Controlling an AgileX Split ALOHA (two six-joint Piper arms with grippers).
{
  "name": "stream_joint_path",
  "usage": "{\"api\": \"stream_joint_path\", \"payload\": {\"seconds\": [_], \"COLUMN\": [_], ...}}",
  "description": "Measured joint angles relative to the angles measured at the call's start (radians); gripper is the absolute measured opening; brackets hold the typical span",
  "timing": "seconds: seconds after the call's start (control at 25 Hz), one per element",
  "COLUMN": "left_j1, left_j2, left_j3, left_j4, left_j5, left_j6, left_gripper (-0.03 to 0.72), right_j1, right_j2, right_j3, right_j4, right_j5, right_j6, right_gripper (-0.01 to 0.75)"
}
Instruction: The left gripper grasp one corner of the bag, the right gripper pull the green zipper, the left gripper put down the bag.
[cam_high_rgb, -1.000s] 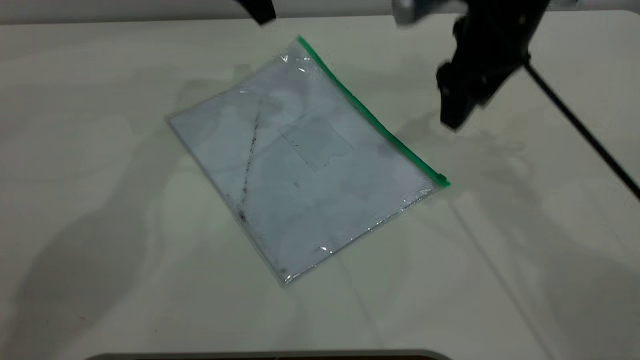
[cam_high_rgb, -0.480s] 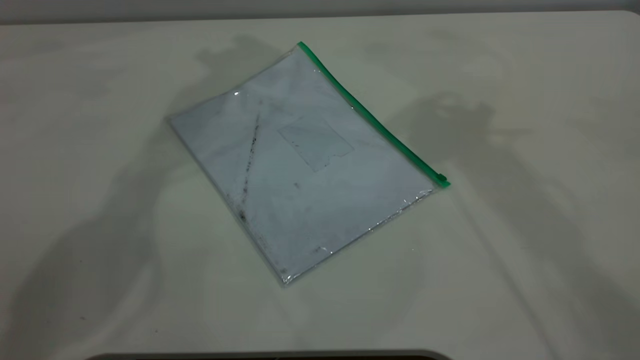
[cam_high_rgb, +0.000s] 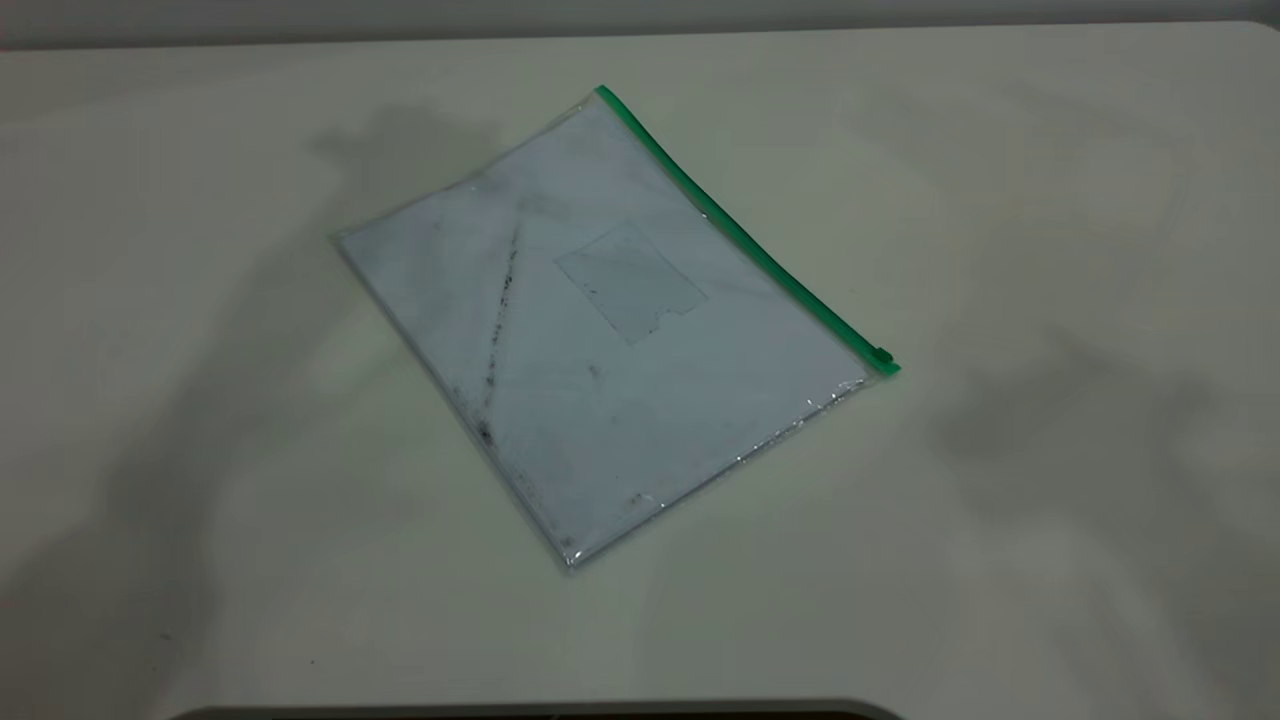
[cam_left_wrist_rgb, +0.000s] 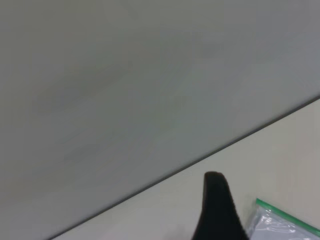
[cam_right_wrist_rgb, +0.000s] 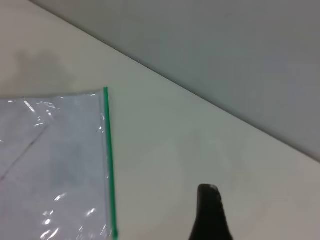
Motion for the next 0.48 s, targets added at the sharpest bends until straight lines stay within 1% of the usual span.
{"api": "stream_joint_path", "payload": {"seconds": [0.08,0.2,0.48], "left_j1": [0.000,0.000,0.000], "left_j2": [-0.074,-0.203,-0.585], "left_j3": [0.072,0.218,0.663], "left_j4": [0.000,0.000,0.000], "left_j5": [0.000,0.000,0.000], "left_j6": [-0.012,-0.036,-0.158], "left_gripper": [0.574,0.574,0.574], "right_j1": [0.000,0.000,0.000], "right_j2": [-0.065,-0.175,-0.488], "right_j3": [0.003,0.064,0.358], "right_j4": [0.002,0.008,0.042], "right_j5": [0.072,0.118,0.086], "right_j6": [0.014,0.017,0.016], "right_gripper": [0.580,0.580,0.580]}}
